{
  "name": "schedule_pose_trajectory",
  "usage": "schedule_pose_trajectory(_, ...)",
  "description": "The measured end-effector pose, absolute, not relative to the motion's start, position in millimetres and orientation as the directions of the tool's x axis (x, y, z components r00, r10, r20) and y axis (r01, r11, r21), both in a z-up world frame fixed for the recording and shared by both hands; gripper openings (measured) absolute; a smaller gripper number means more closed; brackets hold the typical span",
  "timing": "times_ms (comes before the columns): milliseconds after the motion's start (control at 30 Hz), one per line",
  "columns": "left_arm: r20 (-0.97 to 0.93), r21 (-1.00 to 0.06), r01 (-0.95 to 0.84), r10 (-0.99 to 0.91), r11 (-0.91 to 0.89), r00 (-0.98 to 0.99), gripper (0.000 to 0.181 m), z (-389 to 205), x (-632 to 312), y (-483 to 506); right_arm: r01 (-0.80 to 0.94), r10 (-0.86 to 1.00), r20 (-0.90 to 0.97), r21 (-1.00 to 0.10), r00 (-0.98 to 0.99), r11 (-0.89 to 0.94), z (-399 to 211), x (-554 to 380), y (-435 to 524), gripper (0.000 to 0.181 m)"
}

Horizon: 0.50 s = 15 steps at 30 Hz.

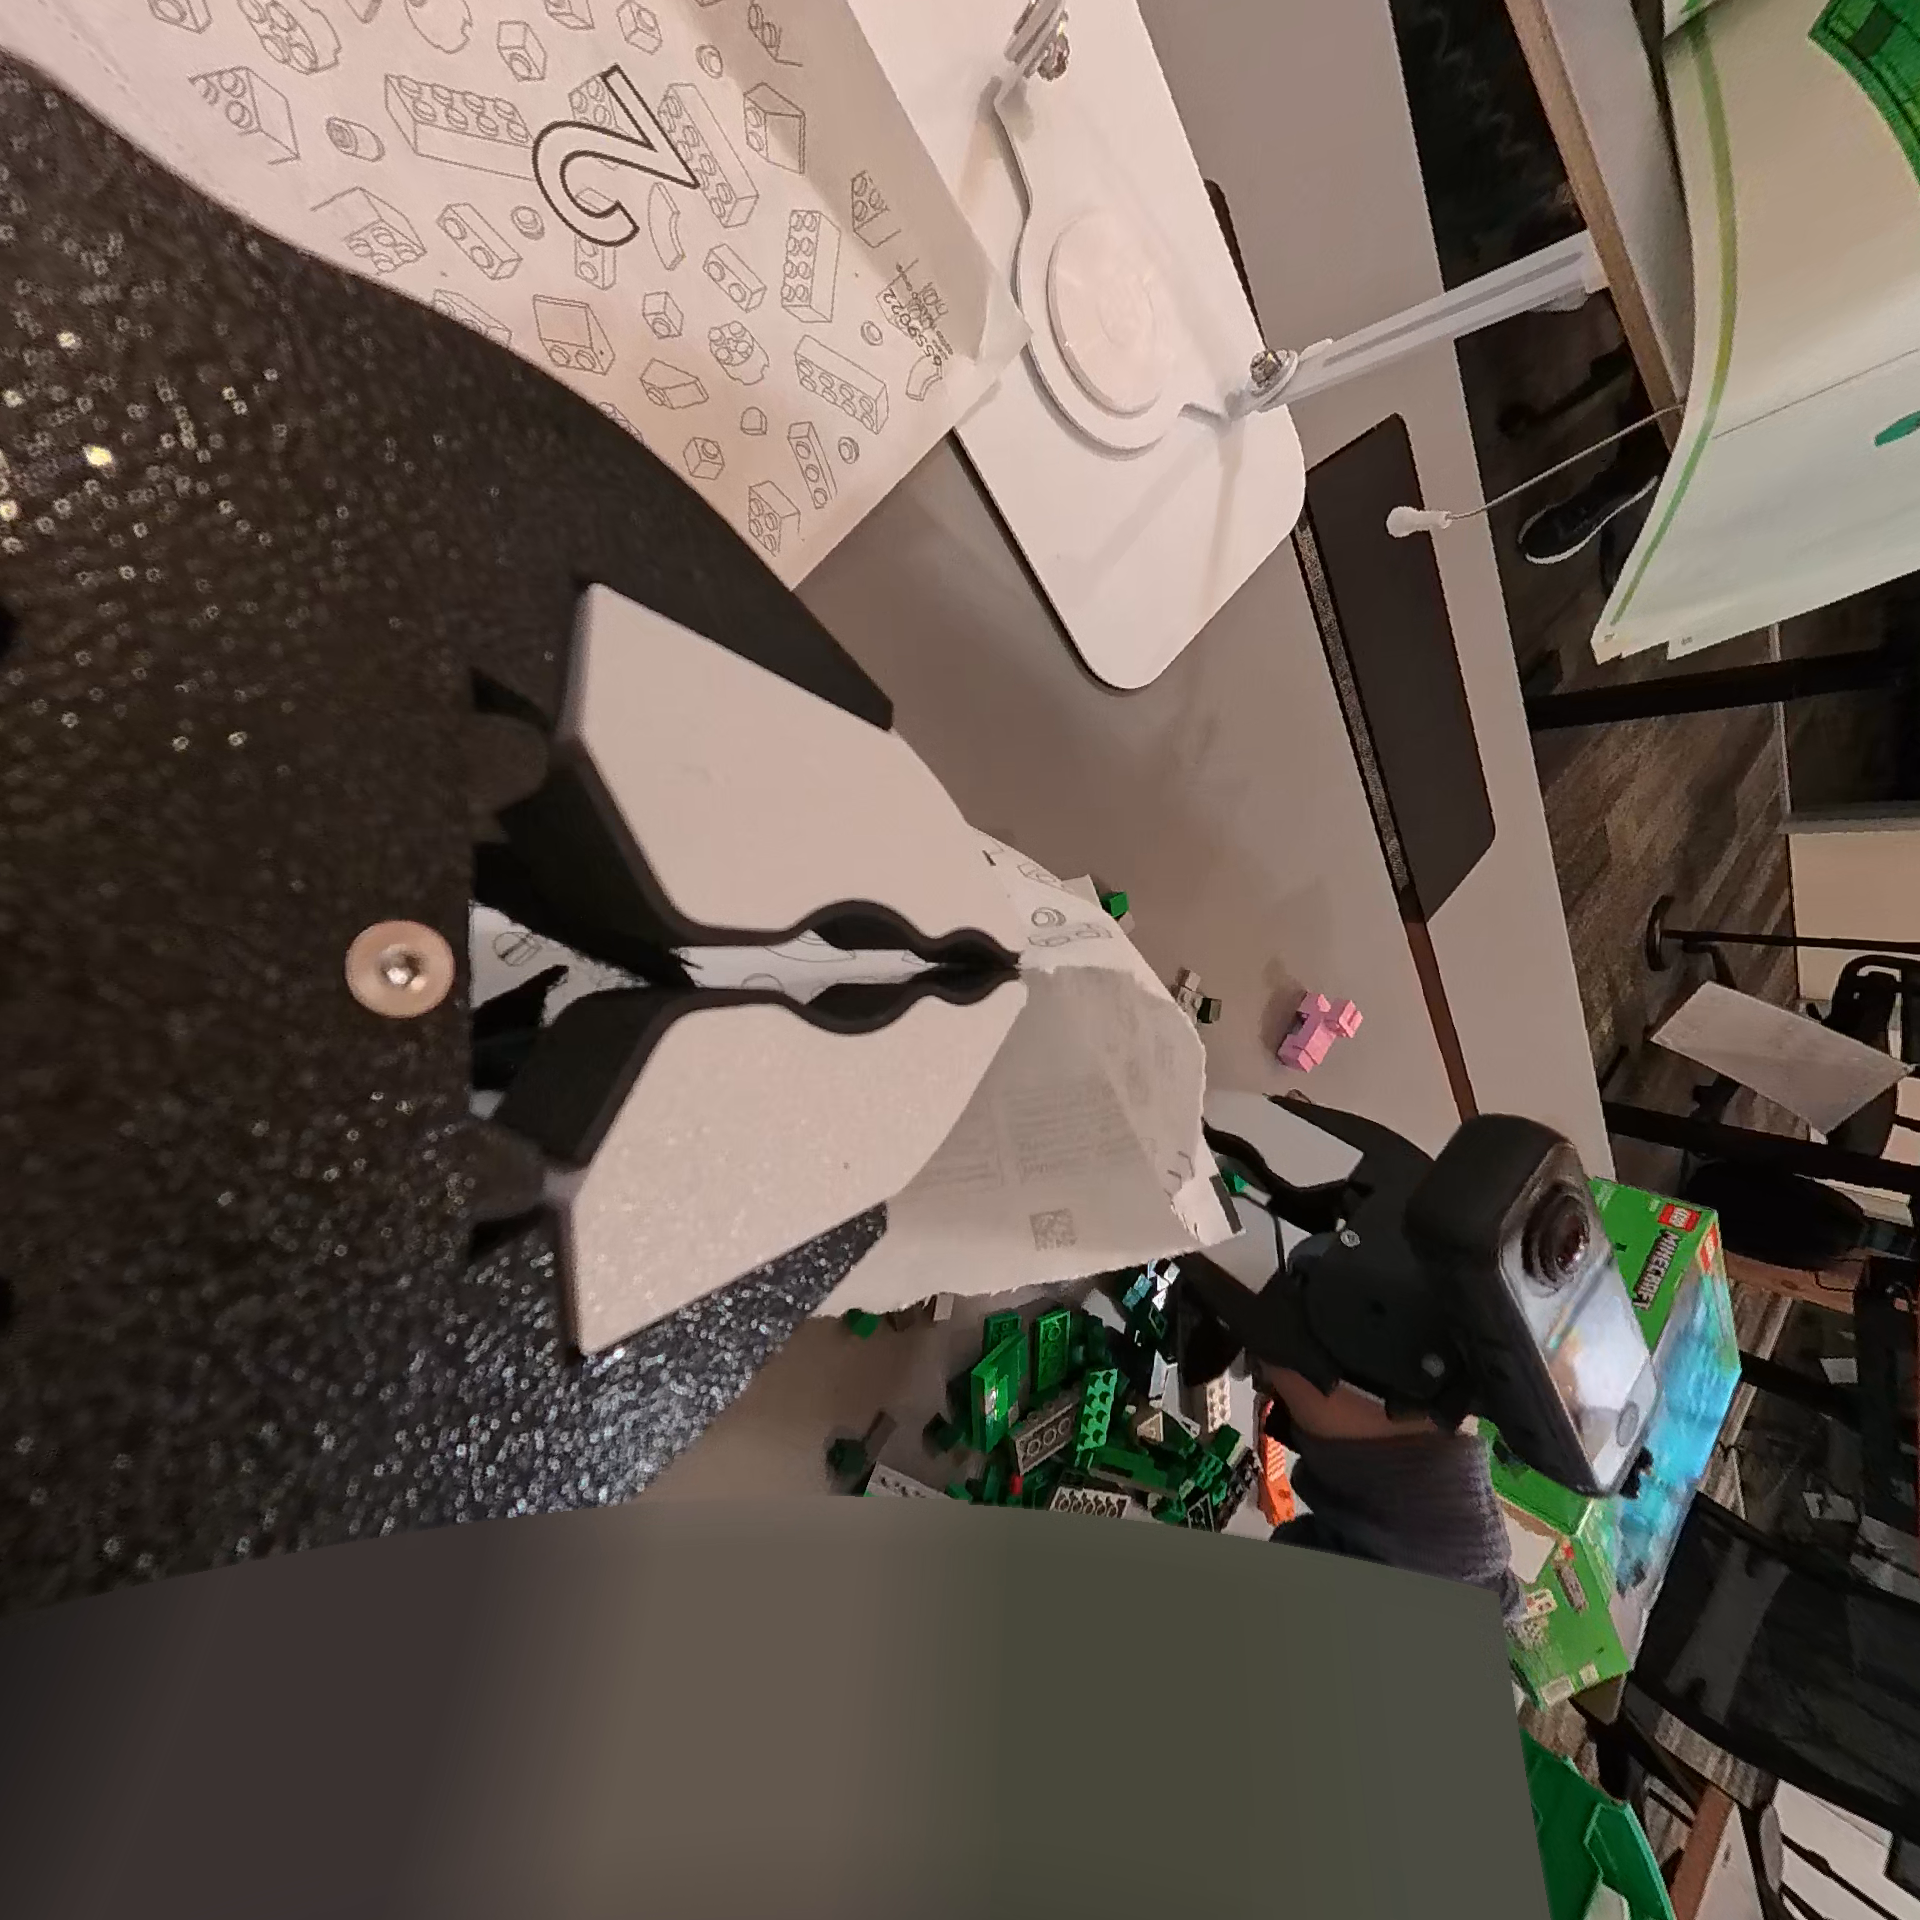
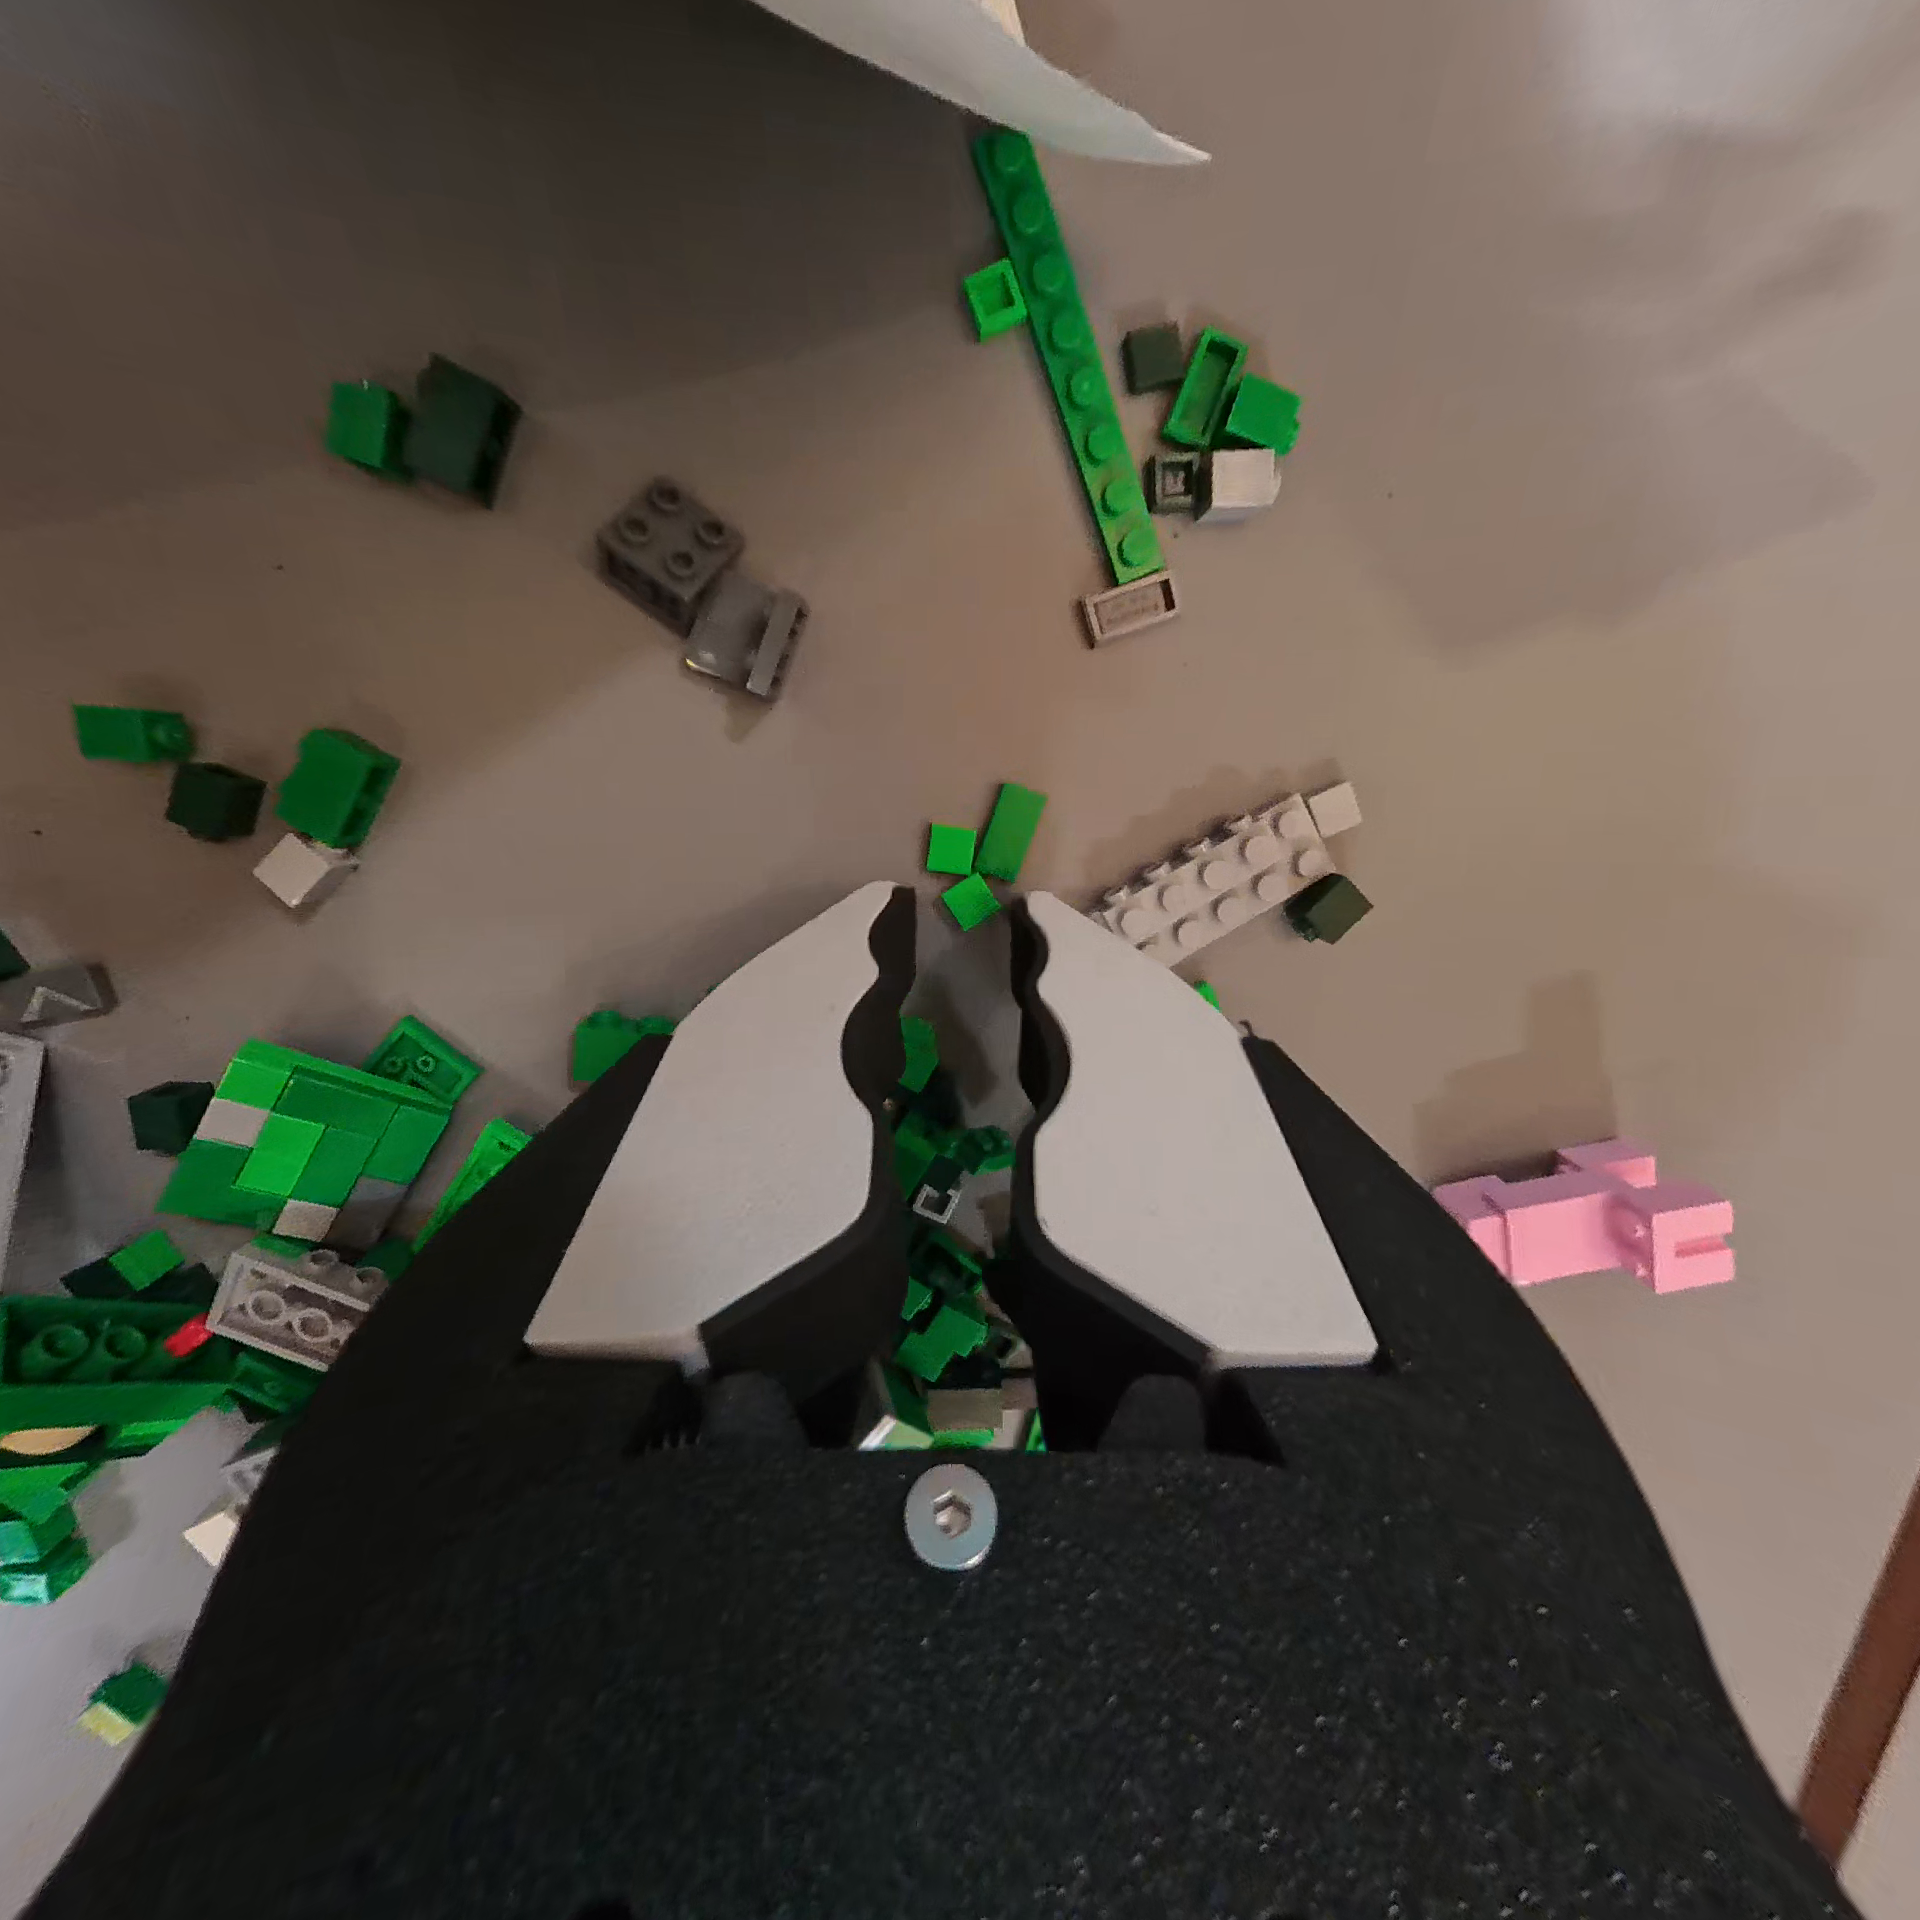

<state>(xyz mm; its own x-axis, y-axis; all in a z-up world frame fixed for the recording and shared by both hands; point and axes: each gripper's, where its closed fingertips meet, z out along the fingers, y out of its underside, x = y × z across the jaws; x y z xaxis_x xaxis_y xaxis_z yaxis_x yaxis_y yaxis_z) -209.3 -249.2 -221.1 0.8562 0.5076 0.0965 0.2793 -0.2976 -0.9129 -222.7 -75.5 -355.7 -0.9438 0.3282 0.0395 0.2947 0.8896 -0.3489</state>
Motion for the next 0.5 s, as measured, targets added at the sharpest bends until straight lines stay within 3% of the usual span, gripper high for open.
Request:
schedule_pose_trajectory(267, 0.099, -0.913, 0.281, 0.508, -0.295, 0.856, 0.000, -220.8, -209.4, -249.6, 0.226, 0.290, 0.132, -0.362, -0.948, 0.904, -341.0, -214.0, -78.2, 0.010)
schedule_pose_trajectory(500, 0.119, -0.916, 0.292, 0.509, -0.276, 0.852, 0.000, -220.5, -211.1, -250.6, -0.049, 0.251, 0.331, -0.685, -0.910, 0.727, -231.7, -166.6, -164.8, 0.009)
